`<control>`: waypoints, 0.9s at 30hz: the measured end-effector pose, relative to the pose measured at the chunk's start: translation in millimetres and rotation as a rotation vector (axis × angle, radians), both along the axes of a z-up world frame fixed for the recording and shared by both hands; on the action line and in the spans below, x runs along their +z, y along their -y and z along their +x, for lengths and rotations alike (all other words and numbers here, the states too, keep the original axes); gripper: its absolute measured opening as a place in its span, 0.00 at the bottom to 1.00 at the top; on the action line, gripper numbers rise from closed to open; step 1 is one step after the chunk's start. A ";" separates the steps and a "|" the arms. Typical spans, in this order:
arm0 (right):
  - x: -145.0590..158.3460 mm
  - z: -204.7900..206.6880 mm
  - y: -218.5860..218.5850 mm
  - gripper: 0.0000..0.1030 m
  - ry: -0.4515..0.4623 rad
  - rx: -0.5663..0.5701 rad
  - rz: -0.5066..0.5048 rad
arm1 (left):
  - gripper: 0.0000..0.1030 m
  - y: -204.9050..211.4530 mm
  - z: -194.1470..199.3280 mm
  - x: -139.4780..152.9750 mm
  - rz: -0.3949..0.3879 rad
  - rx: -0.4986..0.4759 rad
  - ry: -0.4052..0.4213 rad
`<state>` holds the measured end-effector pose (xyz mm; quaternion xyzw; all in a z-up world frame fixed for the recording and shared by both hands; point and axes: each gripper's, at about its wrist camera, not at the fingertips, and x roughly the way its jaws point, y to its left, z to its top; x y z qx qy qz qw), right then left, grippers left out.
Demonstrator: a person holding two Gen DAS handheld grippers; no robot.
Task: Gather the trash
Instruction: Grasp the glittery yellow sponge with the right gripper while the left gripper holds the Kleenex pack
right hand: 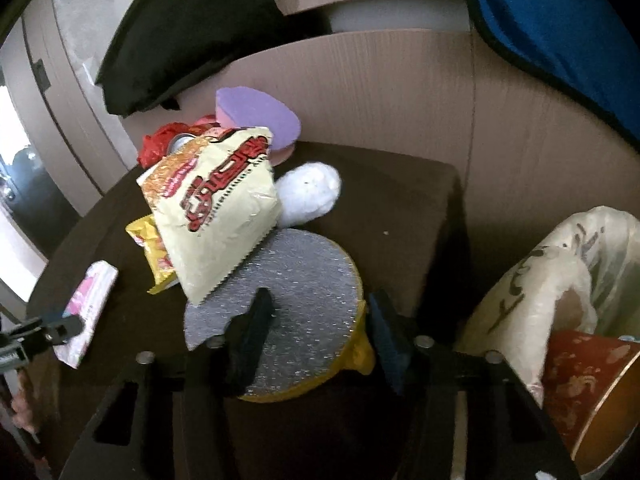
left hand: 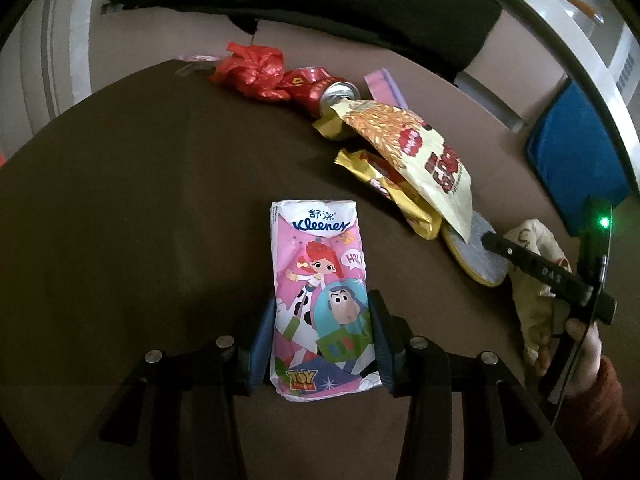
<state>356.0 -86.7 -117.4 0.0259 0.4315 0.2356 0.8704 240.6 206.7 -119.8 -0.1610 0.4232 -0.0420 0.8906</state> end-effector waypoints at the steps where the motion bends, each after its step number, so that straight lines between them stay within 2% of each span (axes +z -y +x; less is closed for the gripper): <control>1: 0.1 -0.3 -0.9 0.30 -0.005 0.004 0.005 | 0.43 4.0 -0.6 0.2 0.015 -0.013 0.003; 2: 1.5 -1.5 -2.1 0.22 -0.007 0.008 0.008 | 0.43 5.5 0.3 -0.1 0.023 -0.023 0.004; 4: 8.6 -5.8 -6.0 0.18 -0.002 0.025 0.018 | 0.43 8.5 -1.4 0.4 0.022 -0.036 0.004; 12: 59.3 -34.2 -49.5 0.16 0.102 0.142 0.048 | 0.43 2.7 -17.8 -1.5 -0.050 -0.053 0.017; 17: 76.9 -49.8 -91.6 0.16 0.128 0.243 0.067 | 0.43 -2.9 -28.5 -3.3 -0.087 -0.052 0.028; 21: 75.3 -60.0 -121.5 0.18 0.129 0.296 0.009 | 0.43 -9.2 -36.4 -3.8 -0.093 -0.040 0.039; 27: 49.6 -43.2 -132.3 0.21 0.056 0.229 -0.059 | 0.43 -19.0 -44.9 -5.9 -0.107 -0.022 0.058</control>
